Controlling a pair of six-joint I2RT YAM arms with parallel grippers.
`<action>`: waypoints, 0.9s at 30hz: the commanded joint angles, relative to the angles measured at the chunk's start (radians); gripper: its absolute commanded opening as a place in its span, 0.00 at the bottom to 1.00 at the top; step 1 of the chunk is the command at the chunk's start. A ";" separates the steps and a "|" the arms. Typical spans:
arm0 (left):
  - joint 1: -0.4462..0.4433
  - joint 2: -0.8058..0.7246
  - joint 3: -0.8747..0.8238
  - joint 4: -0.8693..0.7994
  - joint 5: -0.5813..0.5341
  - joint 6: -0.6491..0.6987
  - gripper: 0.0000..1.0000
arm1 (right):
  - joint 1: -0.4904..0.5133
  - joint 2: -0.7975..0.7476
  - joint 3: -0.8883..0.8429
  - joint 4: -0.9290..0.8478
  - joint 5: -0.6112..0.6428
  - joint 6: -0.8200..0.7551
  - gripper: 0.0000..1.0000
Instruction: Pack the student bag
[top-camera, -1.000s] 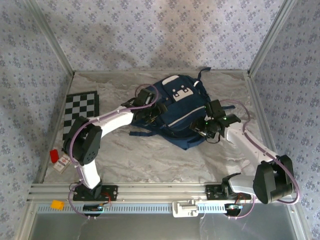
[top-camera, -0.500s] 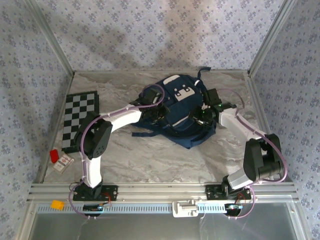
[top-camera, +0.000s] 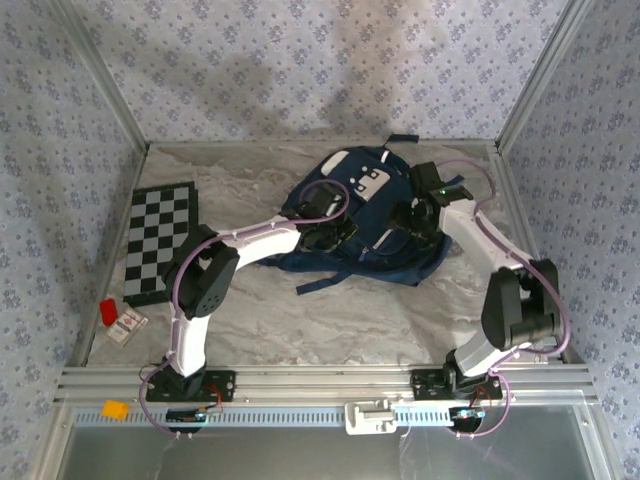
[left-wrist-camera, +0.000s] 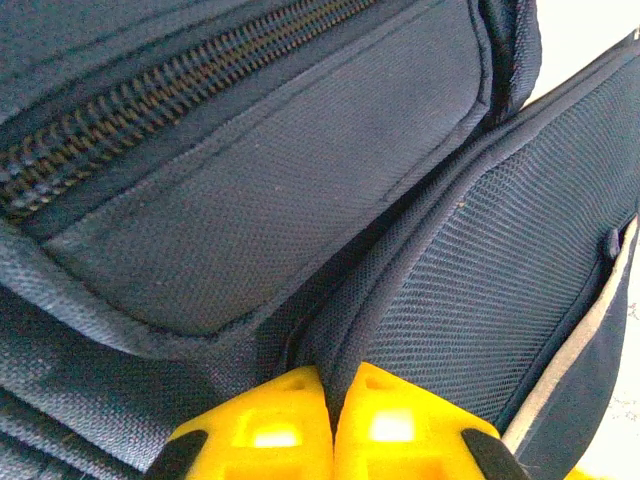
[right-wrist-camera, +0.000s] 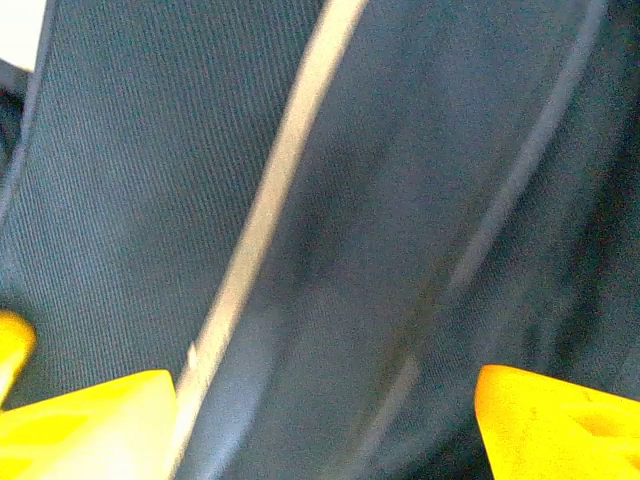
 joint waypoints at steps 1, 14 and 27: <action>-0.003 -0.027 -0.019 0.057 -0.003 -0.059 0.00 | 0.048 -0.110 -0.065 -0.175 0.096 0.038 0.81; -0.018 -0.079 -0.059 0.099 0.009 -0.079 0.00 | 0.361 -0.106 -0.205 0.186 0.043 0.379 0.54; -0.021 -0.088 -0.053 0.096 0.026 -0.063 0.00 | 0.376 0.060 -0.178 0.325 0.227 0.466 0.38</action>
